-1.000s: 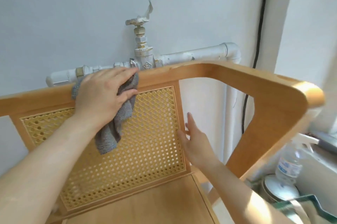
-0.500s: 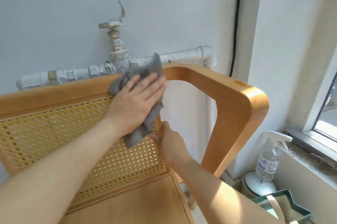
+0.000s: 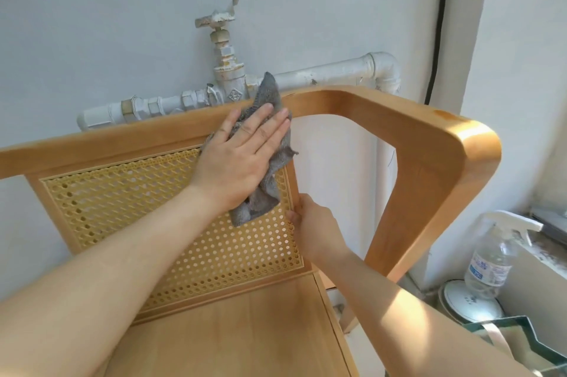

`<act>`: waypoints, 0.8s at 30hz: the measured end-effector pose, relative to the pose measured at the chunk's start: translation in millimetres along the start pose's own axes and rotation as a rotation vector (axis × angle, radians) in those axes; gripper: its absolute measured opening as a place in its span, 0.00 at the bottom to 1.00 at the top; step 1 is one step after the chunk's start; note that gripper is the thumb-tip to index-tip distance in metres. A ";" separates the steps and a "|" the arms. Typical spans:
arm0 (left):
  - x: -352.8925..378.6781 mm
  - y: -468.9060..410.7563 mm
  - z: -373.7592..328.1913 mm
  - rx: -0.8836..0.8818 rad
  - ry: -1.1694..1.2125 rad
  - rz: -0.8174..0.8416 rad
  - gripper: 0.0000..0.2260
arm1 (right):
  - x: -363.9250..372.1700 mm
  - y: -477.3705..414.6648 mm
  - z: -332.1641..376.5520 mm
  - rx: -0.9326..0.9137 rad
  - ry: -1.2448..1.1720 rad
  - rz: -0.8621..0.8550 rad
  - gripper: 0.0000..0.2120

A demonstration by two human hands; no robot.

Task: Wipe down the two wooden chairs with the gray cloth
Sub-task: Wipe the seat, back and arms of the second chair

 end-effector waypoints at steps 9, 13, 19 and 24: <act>8.2 42.4 -12.1 0.273 -0.029 0.101 0.24 | 1.5 -1.1 2.2 0.007 0.053 -0.017 0.06; -2.7 39.4 21.4 0.037 0.054 0.057 0.24 | -0.2 -1.6 -1.7 0.009 -0.003 0.002 0.08; 5.6 152.5 81.2 -0.251 0.054 0.071 0.25 | 1.7 -5.7 -4.6 -0.009 0.010 -0.025 0.06; 11.6 212.1 93.8 -0.739 0.228 0.017 0.28 | 3.7 -2.3 0.4 0.013 0.044 -0.047 0.06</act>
Point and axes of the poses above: each hand's wrist, its own y-axis away from the middle knuckle, its own x-axis out of the palm, z = x × y, the point moved 4 cm from there along -y, towards the middle knuckle, and after that the axes turned 3 degrees about z, right-handed, at the moved point
